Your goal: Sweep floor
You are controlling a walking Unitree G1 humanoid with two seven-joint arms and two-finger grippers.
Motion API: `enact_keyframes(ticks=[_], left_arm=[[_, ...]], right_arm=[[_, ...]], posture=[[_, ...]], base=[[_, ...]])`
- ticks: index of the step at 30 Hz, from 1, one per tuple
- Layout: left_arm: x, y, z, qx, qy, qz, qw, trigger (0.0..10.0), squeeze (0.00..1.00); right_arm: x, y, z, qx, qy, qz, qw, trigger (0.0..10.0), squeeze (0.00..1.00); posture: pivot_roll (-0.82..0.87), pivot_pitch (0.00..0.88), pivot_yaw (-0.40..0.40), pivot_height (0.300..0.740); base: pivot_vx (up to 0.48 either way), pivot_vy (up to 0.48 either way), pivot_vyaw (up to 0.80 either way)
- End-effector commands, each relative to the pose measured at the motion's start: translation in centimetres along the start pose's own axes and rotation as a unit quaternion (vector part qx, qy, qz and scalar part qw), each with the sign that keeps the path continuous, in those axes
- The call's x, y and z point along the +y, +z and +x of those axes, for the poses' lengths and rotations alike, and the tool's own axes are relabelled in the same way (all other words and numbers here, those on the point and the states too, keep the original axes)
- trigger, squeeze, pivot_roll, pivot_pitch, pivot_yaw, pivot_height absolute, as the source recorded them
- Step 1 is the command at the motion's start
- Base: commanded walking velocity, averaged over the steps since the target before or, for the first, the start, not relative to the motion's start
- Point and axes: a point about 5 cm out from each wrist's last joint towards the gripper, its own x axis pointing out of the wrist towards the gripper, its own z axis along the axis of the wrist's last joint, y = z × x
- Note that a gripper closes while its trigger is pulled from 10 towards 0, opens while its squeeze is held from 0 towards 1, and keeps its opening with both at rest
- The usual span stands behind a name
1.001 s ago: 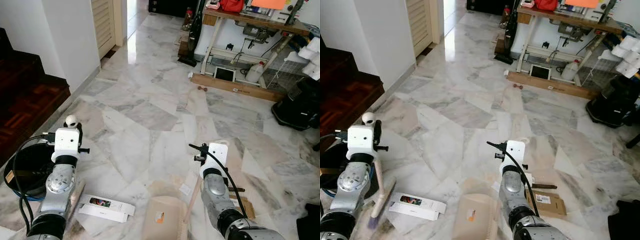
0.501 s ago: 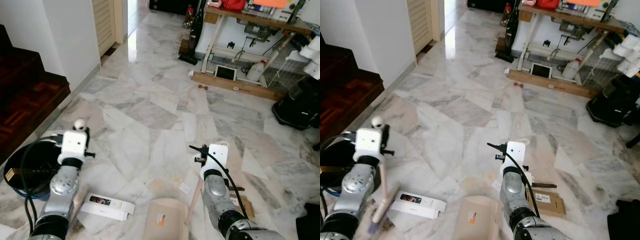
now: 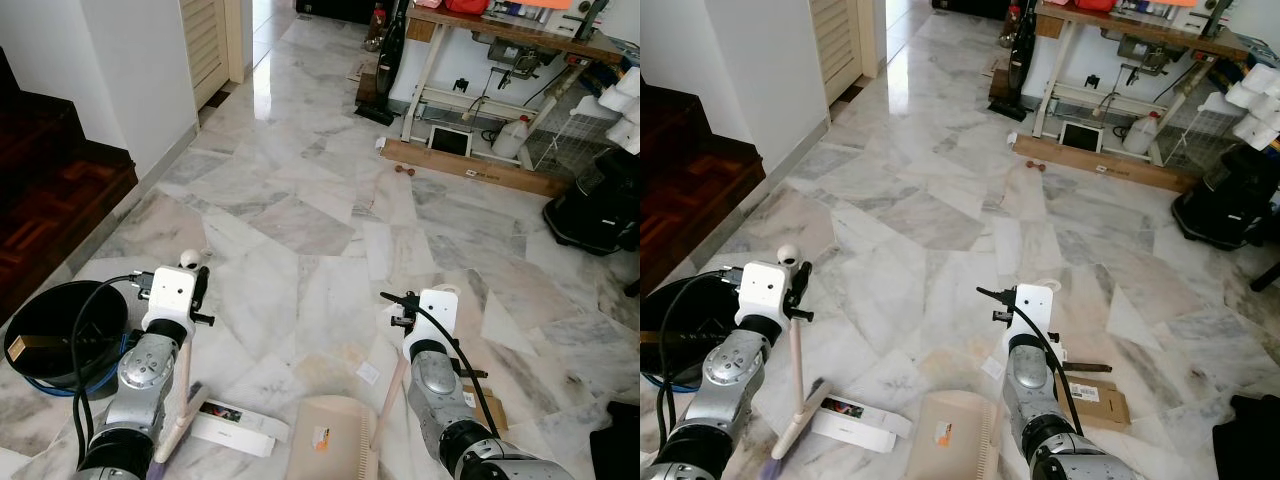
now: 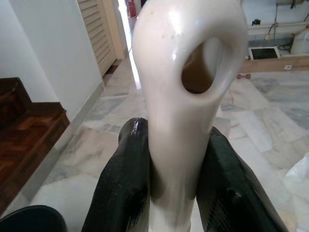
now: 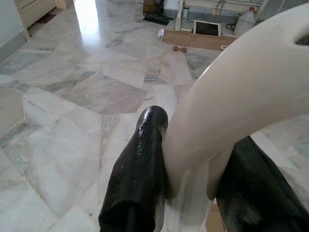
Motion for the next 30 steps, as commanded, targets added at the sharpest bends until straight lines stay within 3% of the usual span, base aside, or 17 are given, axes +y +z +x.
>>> enact_keyframes(ticks=[1, 12, 22, 30], left_arm=[[-0.9, 0.6, 0.5, -0.007, -0.015, -0.02, 1.0, 10.0, 0.0], [-1.5, 1.5, 0.5, -0.022, -0.002, -0.072, 0.997, 10.0, 0.0], [-1.4, 2.4, 0.6, -0.032, -0.006, -0.085, 0.996, 10.0, 0.0], [-1.9, 3.1, 0.7, -0.039, -0.019, -0.11, 0.993, 10.0, 0.0]], right_arm=[[-0.8, -0.5, 0.0, 0.016, -0.007, -0.007, 1.0, 10.0, 0.0], [-0.4, -0.3, 0.0, 0.009, -0.005, -0.005, 1.0, 10.0, 0.0], [-0.2, 0.0, 0.1, 0.007, -0.007, -0.001, 1.0, 10.0, 0.0], [-0.6, 0.4, 0.5, 0.013, -0.023, 0.035, 0.999, 10.0, 0.0]], posture=[[0.09, 0.085, -0.157, 0.74], [0.1, 0.084, -0.155, 0.74], [0.1, 0.082, -0.152, 0.74], [0.11, 0.071, -0.148, 0.74]], base=[[0.0, 0.0, 0.0], [0.0, 0.0, 0.0], [0.0, 0.0, 0.0], [0.0, 0.0, 0.0]])
